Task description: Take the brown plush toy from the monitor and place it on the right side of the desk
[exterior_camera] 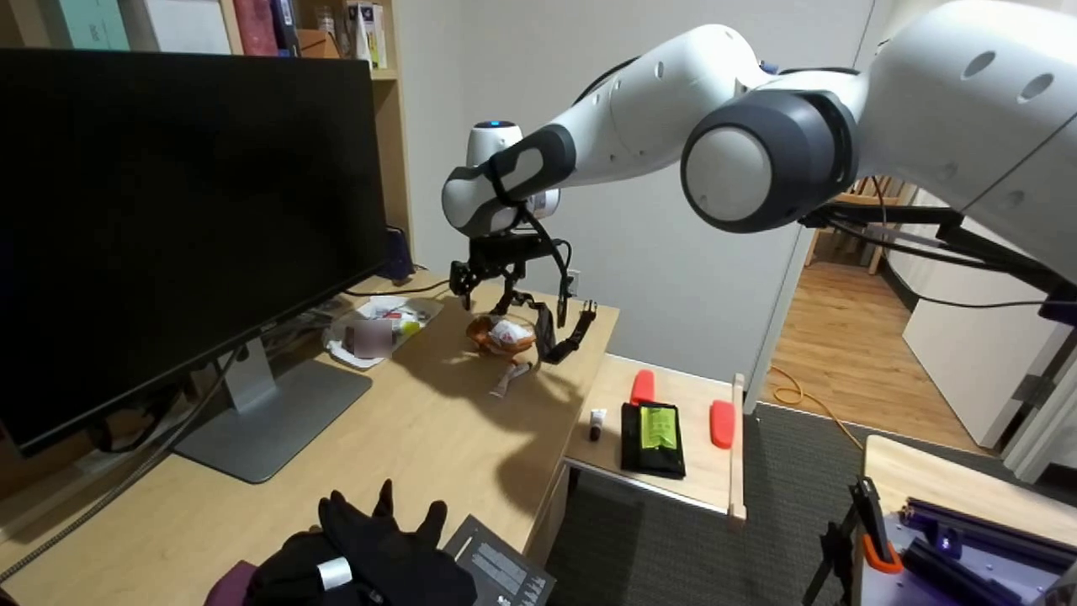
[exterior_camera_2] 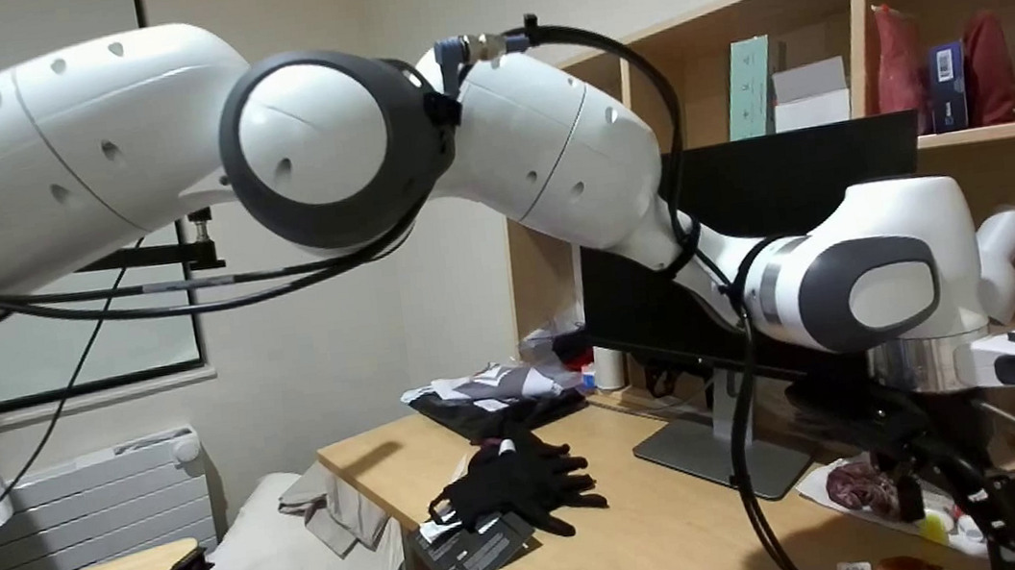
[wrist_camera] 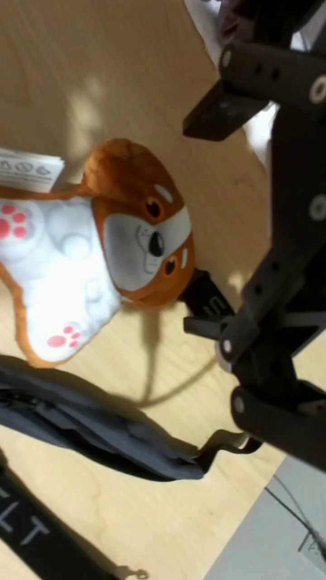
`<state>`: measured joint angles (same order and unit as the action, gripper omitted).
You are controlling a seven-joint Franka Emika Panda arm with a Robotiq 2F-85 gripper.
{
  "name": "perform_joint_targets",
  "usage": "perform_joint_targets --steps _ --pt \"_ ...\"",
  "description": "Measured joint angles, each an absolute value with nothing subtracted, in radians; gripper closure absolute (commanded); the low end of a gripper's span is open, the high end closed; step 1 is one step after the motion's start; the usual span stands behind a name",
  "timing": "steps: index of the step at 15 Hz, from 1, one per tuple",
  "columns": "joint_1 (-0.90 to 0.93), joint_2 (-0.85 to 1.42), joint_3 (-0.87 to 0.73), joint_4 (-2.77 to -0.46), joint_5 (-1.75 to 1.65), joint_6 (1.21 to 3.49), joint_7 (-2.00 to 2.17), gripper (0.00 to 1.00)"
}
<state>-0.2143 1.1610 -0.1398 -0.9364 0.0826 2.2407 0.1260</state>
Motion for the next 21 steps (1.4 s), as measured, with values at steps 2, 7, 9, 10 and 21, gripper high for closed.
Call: perform_joint_targets --steps 2,7,9,10,21 --pt "-0.212 1.138 -0.137 -0.951 0.078 2.275 0.036 0.00" --pt "-0.168 1.050 -0.116 -1.094 0.046 2.355 -0.160 0.00" --pt "-0.126 1.012 -0.102 -1.184 0.010 2.396 -0.199 0.00" --pt "-0.106 0.993 -0.085 -1.228 -0.017 2.422 -0.209 0.00" --pt "0.029 0.708 0.069 -1.632 -0.101 2.585 -0.293 0.00"
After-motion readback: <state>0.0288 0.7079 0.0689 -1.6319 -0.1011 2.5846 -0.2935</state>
